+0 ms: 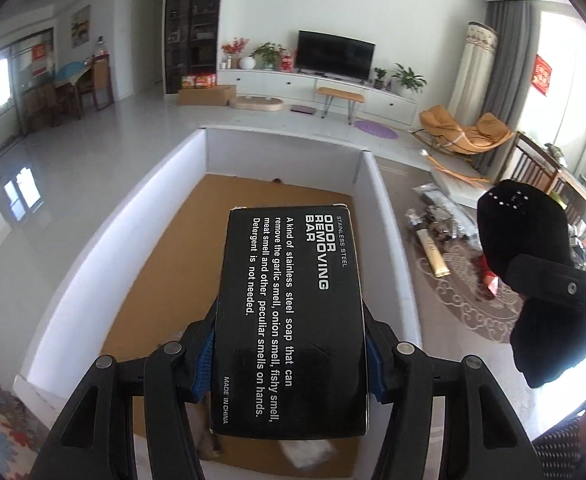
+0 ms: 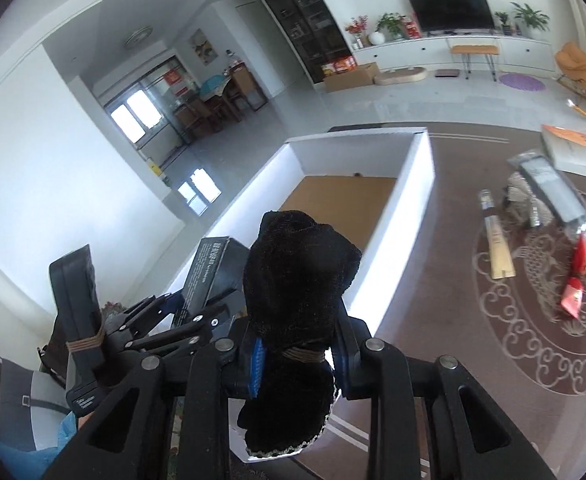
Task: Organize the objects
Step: 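Carry the box and pouch to the bin and open both tools, then return both tools to the table above the remaining items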
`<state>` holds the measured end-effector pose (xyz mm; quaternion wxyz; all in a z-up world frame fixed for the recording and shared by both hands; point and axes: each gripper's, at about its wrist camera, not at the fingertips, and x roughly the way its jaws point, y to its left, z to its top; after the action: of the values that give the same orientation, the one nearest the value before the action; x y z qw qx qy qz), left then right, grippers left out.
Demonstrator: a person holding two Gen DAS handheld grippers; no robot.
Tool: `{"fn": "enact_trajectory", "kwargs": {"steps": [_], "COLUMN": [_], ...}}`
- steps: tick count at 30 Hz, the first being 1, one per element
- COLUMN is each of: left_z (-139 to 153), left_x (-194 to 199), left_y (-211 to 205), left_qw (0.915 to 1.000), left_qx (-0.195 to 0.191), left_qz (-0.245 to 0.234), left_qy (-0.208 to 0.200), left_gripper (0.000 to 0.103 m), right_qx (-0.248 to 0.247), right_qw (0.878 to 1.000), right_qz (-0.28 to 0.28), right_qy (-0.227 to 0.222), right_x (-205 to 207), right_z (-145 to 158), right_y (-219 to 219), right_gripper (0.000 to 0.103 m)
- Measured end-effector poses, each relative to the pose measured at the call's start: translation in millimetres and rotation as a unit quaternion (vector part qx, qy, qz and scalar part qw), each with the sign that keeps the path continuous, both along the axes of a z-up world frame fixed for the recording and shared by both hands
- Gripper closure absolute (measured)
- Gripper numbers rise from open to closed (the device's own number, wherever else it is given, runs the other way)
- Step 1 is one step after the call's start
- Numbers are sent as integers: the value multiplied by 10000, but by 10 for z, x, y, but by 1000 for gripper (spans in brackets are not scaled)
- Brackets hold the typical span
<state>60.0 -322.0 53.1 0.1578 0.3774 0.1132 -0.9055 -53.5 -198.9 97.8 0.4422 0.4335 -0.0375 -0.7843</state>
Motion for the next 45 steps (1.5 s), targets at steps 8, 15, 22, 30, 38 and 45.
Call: {"fn": "enact_trajectory", "kwargs": {"steps": [8, 15, 22, 30, 38, 45], "left_z": [-426, -136, 62, -632, -1203, -1341], "left_x": [66, -128, -317, -699, -1142, -1326], "left_y": [-478, 189, 1562, 2608, 2715, 2675], "left_qw": [9936, 9993, 9755, 9599, 9713, 9740], "left_qx": [-193, -313, 296, 545, 99, -40], "left_qz": [907, 94, -2131, -2740, -2283, -2114], "left_qy": [-653, 160, 467, -224, -666, -817], "left_gripper": [27, 14, 4, 0, 0, 1], "right_qx": [260, 432, 2000, 2371, 2364, 2393], "right_qw": [9983, 9899, 9281, 8964, 8968, 8985], "right_qz": [390, -1190, -3063, -3744, -3730, -3668], "right_qy": [-346, 631, 696, 25, 280, 311], "right_x": [170, -41, -247, -336, -394, -441], "right_z": [-507, -532, -1152, -1599, -1684, -1710], "right_y": [-605, 449, 1723, 2654, 2746, 2704], "right_gripper": [32, 5, 2, 2, 0, 0]}}
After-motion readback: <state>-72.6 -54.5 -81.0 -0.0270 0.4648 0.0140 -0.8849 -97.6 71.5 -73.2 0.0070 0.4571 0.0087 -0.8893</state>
